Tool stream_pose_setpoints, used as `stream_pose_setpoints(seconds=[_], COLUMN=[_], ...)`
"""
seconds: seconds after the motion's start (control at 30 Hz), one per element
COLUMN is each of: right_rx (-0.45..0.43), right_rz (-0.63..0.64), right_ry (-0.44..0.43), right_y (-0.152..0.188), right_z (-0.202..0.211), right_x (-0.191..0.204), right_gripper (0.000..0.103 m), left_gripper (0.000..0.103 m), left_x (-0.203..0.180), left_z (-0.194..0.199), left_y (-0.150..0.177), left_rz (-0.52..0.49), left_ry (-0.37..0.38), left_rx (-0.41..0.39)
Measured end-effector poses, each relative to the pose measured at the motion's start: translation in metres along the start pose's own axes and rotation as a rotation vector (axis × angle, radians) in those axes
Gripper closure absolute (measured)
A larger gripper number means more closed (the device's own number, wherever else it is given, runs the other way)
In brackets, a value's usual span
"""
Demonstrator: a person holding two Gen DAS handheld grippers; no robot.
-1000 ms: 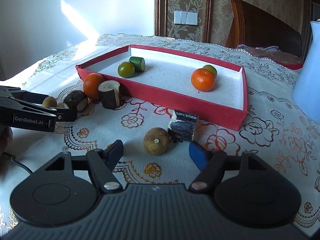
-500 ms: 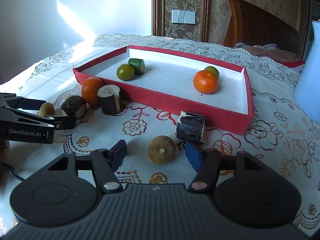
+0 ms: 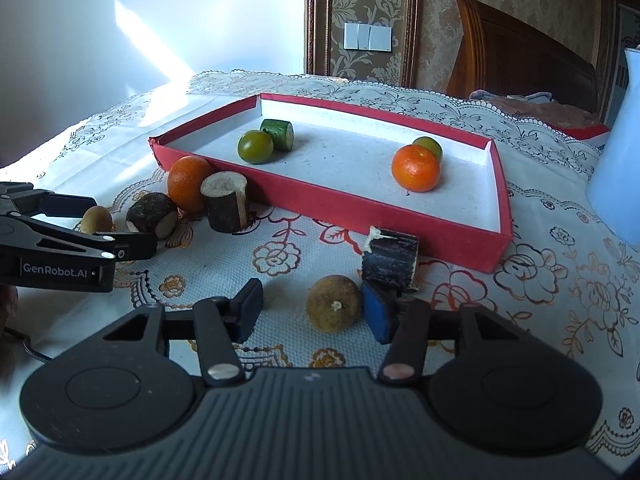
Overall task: Organize fruits
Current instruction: 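Close the left tool around the small brown round fruit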
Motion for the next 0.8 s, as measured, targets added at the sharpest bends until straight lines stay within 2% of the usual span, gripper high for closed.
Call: stream_pose_setpoints(seconds=[0.1,0.17,0.23,0.3,0.7,0.8], right_rx=[0.0,0.0,-0.002,-0.002,-0.007,-0.009], right_rz=[-0.004,-0.008,-0.01,-0.013,-0.008,0.0], right_ry=[-0.002,-0.003,0.001,0.001,0.007,0.003], right_y=[-0.0001,-0.0003,-0.0006,-0.0009,-0.0011,-0.0007], right_z=[0.0001,-0.0002,-0.0003,-0.0006,-0.0006,0.0], right_x=[-0.0002,-0.0003,-0.0005,-0.0009,-0.0008,0.0007], right_gripper=[0.052,0.052,0.055,0.056,0.057,0.062], left_gripper=[0.024,0.03,0.041,0.045,0.046,0.047], left_x=[-0.0048,-0.0067,-0.007,-0.0083,-0.0084,-0.0079], left_z=[0.0008,0.0019,0.0028,0.0034,0.0038,0.0038], left_y=[-0.0003,-0.001,-0.0012,-0.0015,-0.0018,-0.0016], left_rz=[-0.028,-0.037,-0.033,-0.034,-0.027,-0.025], left_ry=[-0.003,0.002,0.023,0.039,0.04,0.044], left_rx=[-0.002,-0.009,-0.014,-0.017,-0.017,-0.016])
Point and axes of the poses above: each gripper's, at about its wrist camera, not at the fingertips, and z roughly against the way its jaws point, x to its left, y to its underside, the point moved 6 cm from there along -z, roughly the way its jaws point, and after that the axes turned 13 degrees about -z, right-handed, at the moved point
